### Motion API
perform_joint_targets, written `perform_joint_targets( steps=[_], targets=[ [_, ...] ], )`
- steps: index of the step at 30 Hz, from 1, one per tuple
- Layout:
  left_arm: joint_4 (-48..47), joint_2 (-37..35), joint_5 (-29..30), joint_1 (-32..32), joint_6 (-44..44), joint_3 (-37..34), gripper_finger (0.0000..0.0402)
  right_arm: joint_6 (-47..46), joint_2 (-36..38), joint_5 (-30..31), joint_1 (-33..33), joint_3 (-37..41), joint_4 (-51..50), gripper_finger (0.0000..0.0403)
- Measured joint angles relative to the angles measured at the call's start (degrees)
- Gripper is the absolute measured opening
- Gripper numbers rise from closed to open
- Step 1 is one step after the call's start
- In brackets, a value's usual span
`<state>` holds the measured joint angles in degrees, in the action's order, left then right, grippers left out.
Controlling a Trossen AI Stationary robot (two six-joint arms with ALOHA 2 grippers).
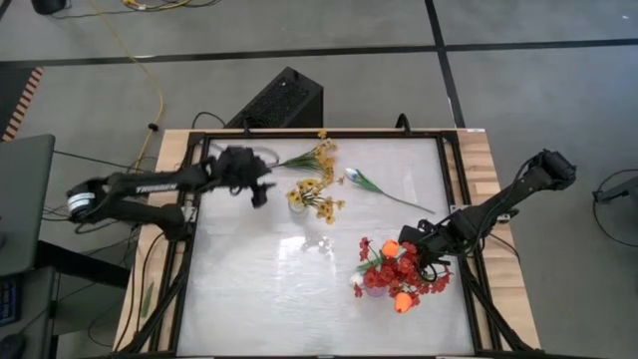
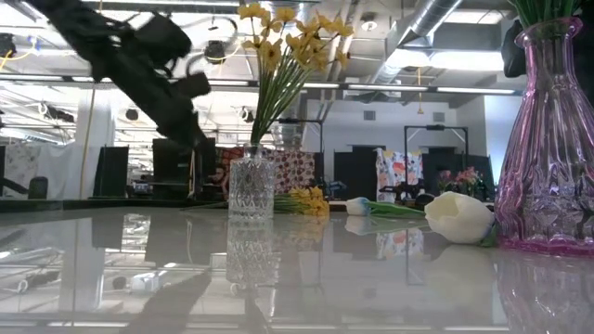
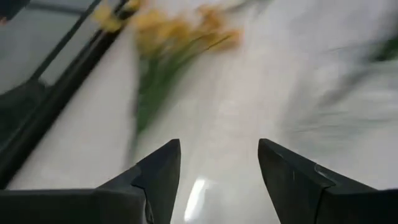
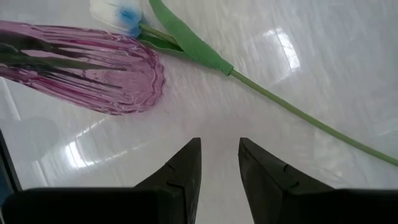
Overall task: Sort flowers into vase by color
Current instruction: Put the yellow flowers into the transparent vase
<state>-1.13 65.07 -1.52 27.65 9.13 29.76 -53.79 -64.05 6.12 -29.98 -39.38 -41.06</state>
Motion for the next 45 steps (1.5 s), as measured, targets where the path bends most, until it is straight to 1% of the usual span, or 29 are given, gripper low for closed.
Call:
perform_joint_targets(
  steps=[4, 7, 10, 12, 15, 17, 20, 23, 25, 26, 27, 29, 30, 31, 33, 35, 37, 39, 41, 45],
  targets=[
    [-3.6, 8.8, -3.6, 9.7, 6.4, 6.4, 0.0204, -0.2, 0.0, 0.1, 0.0, 0.0, 0.5, 0.0133],
    [-5.4, 17.3, -6.6, 13.9, 11.5, 11.5, 0.0203, -1.5, 0.0, 0.1, 0.0, 0.0, 1.3, 0.0133],
    [-6.5, 25.1, -6.7, 14.8, 16.4, 17.5, 0.0203, -2.2, 0.0, 0.1, 0.0, 0.0, 1.3, 0.0133],
    [-8.2, 29.6, -5.6, 14.8, 18.3, 21.7, 0.0203, -2.3, 0.0, 0.2, 0.0, 0.0, 1.3, 0.0133],
    [-14.3, 35.3, -5.6, 14.8, 20.0, 28.2, 0.0203, -2.3, 0.0, 0.5, 0.0, 0.0, 1.4, 0.0133],
    [-19.0, 38.6, -5.0, 14.8, 20.7, 32.0, 0.0203, -2.3, 0.0, 0.5, 0.0, 0.0, 1.4, 0.0133],
    [-23.3, 43.1, -3.8, 14.8, 20.7, 36.4, 0.0203, -1.8, 0.0, 0.5, 0.0, 0.0, 1.4, 0.0133],
    [-26.7, 45.8, -5.1, 14.8, 20.7, 39.4, 0.0200, -1.6, 0.0, 0.5, 0.0, 0.0, 1.2, 0.0133],
    [-29.0, 46.7, -5.7, 14.8, 20.7, 40.5, 0.0180, -1.2, 0.0, 0.6, 0.0, 0.0, 1.2, 0.0133],
    [-30.4, 46.7, -6.1, 14.8, 20.9, 40.8, 0.0160, -0.9, 0.0, 0.6, 0.0, 0.0, 1.2, 0.0133],
    [-31.6, 46.7, -6.5, 14.8, 21.1, 40.9, 0.0136, -0.5, 0.0, 0.6, 0.0, 0.0, 1.0, 0.0133],
    [-33.0, 45.9, -6.7, 14.8, 21.3, 40.8, 0.0075, 0.1, 0.0, 0.0, 0.0, 0.0, 0.6, 0.0133],
    [-34.1, 45.3, -6.2, 14.8, 21.2, 40.7, 0.0041, 0.1, 0.0, -1.3, 0.0, 0.0, 0.0, 0.0133],
    [-35.1, 44.6, -5.7, 14.8, 20.5, 40.6, 0.0022, 0.1, 0.0, -3.2, 0.0, -0.2, -1.5, 0.0133],
    [-37.7, 42.6, -5.3, 14.8, 19.7, 40.4, 0.0014, 0.1, 0.0, -6.2, 0.6, -1.3, -6.0, 0.0133],
    [-37.2, 40.0, -6.0, 14.8, 19.7, 40.4, 0.0011, -1.0, 0.0, -6.7, 1.3, -2.9, -11.1, 0.0133],
    [-37.1, 36.9, -8.3, 14.8, 19.1, 40.3, 0.0006, -2.4, 0.0, -6.6, 2.2, -4.6, -16.2, 0.0133],
    [-36.1, 33.8, -10.5, 14.8, 18.4, 40.3, 0.0005, -3.1, 0.0, -6.1, 2.9, -6.5, -20.3, 0.0133],
    [-34.8, 30.2, -11.2, 14.8, 17.1, 40.3, 0.0004, -3.2, 0.0, -5.0, 3.8, -8.3, -23.2, 0.0133],
    [-32.5, 23.3, -8.2, 14.5, 13.8, 40.3, 0.0002, -3.2, 0.0, -0.7, 5.8, -12.9, -30.2, 0.0133]
  ],
)
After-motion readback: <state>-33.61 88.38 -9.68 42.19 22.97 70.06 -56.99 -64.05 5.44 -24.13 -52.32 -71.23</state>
